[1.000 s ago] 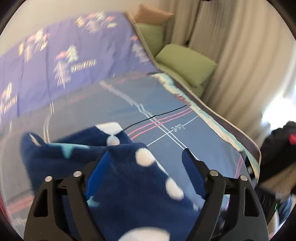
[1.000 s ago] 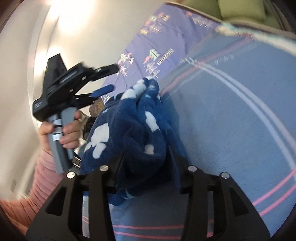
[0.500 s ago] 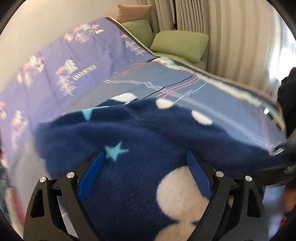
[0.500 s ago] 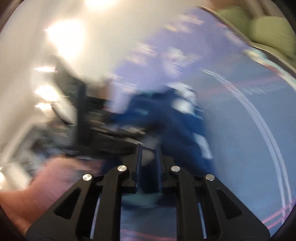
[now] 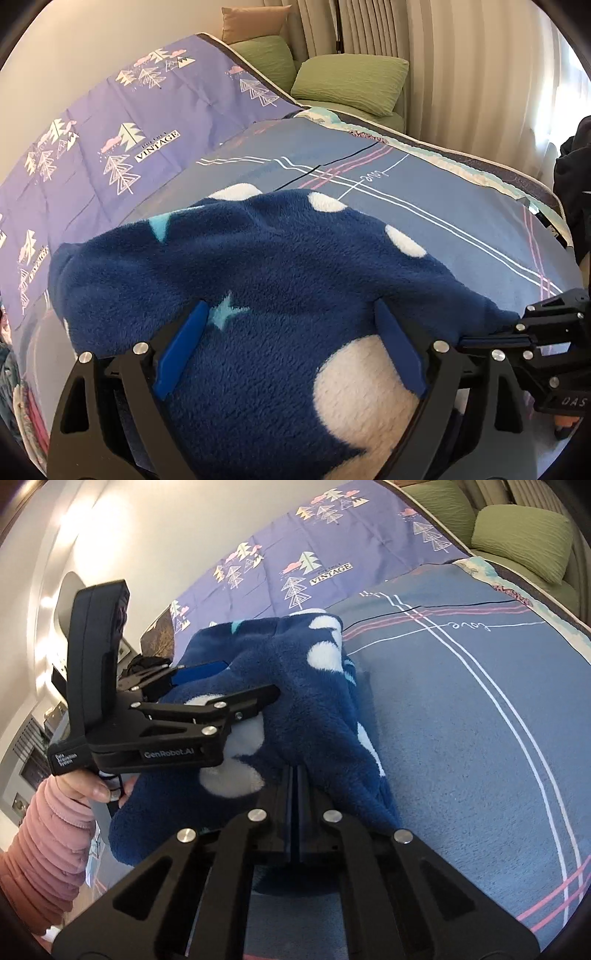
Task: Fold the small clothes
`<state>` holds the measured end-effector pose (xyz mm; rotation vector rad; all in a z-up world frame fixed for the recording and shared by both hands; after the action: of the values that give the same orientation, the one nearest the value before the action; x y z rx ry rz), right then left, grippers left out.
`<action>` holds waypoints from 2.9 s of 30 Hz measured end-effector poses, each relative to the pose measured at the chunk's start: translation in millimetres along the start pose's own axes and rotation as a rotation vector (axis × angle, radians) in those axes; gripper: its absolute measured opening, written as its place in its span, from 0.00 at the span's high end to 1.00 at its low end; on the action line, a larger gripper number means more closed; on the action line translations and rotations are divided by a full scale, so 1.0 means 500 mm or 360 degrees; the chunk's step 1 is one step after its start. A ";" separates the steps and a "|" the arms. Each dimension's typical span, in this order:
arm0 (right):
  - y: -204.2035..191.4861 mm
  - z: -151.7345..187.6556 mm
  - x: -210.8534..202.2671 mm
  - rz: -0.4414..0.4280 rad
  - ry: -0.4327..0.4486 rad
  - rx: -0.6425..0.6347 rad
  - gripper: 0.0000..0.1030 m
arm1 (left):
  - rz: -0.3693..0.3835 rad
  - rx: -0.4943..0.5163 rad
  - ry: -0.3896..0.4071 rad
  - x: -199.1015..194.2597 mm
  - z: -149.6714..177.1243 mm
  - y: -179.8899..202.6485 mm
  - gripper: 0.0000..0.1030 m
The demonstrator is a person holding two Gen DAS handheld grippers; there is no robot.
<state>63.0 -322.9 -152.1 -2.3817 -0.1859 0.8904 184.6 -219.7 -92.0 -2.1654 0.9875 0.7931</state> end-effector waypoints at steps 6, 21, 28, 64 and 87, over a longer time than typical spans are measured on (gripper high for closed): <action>0.006 -0.001 0.001 -0.0013 -0.0010 0.0010 1.00 | -0.0137 0.0118 0.0026 -0.044 0.000 0.027 0.13; -0.024 -0.009 0.002 0.0129 -0.0075 -0.0069 0.99 | -0.0285 0.0004 0.0109 -0.085 0.008 -0.086 0.12; -0.090 -0.029 0.001 0.0298 -0.0180 -0.0293 0.92 | 0.0035 -0.0397 0.0042 0.020 0.088 -0.187 0.01; -0.167 -0.152 0.073 0.0207 -0.0110 -0.0395 0.52 | -0.0097 -0.0713 0.0141 0.031 0.111 -0.333 0.28; -0.152 0.154 -0.107 -0.0233 -0.0141 -0.0504 0.42 | -0.0196 -0.0086 0.0283 -0.172 0.112 -0.036 0.21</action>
<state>-21.6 -240.9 -126.0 -2.5756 -0.5664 0.9556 137.9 -132.4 -59.6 -2.3505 0.9173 0.5831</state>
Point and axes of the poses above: each gripper's, at about its wrist camera, not at the fingertips, and x roughly the way its jaws point, y to its right, z to its underside, the point moved 2 cm from there along x, roughly the way its jaws point, and after that the axes turned 10 degrees about x, right-handed, at the moved point
